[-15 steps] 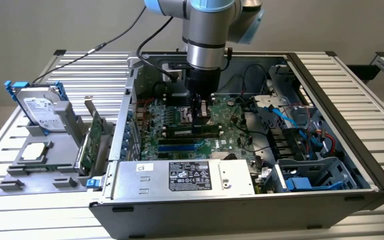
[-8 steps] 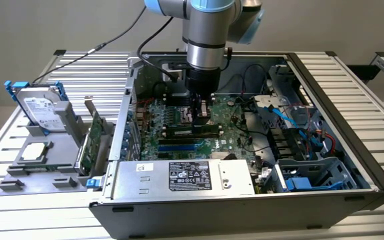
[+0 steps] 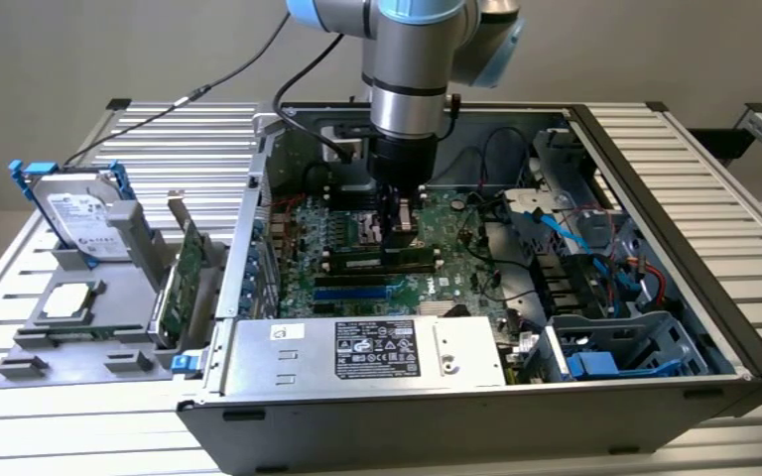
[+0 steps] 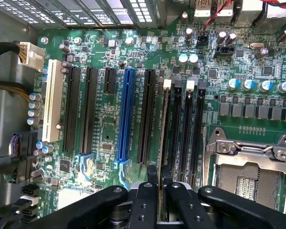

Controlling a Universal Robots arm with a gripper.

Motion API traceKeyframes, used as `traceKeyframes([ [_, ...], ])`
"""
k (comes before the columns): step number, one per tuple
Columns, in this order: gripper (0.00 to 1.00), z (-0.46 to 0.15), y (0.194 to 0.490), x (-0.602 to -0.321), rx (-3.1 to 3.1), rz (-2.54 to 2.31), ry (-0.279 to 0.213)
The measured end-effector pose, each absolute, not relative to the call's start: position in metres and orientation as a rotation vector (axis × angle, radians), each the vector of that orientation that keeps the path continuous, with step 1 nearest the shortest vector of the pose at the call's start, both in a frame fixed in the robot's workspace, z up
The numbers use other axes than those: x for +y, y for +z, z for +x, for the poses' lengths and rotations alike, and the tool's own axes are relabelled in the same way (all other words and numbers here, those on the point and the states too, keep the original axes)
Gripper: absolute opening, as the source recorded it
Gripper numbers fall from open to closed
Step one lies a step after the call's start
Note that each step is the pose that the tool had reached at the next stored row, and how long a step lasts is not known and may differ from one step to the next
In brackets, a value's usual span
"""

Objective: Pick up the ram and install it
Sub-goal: 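Insert the ram into the slot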

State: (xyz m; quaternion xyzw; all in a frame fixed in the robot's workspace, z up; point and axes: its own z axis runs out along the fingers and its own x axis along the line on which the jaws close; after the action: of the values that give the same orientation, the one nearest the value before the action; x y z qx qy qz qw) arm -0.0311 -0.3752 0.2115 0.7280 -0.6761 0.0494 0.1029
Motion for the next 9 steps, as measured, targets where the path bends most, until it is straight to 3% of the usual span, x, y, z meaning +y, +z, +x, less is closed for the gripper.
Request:
traceKeyframes([
  [2,0.15,-0.0314,0.2115,-0.3753,-1.995,2.148,0.147],
  [3,0.22,-0.0312,0.2114,-0.3752,-1.994,2.148,0.148],
  [9,0.22,-0.0310,0.2120,-0.3750,-1.992,2.147,0.150],
])
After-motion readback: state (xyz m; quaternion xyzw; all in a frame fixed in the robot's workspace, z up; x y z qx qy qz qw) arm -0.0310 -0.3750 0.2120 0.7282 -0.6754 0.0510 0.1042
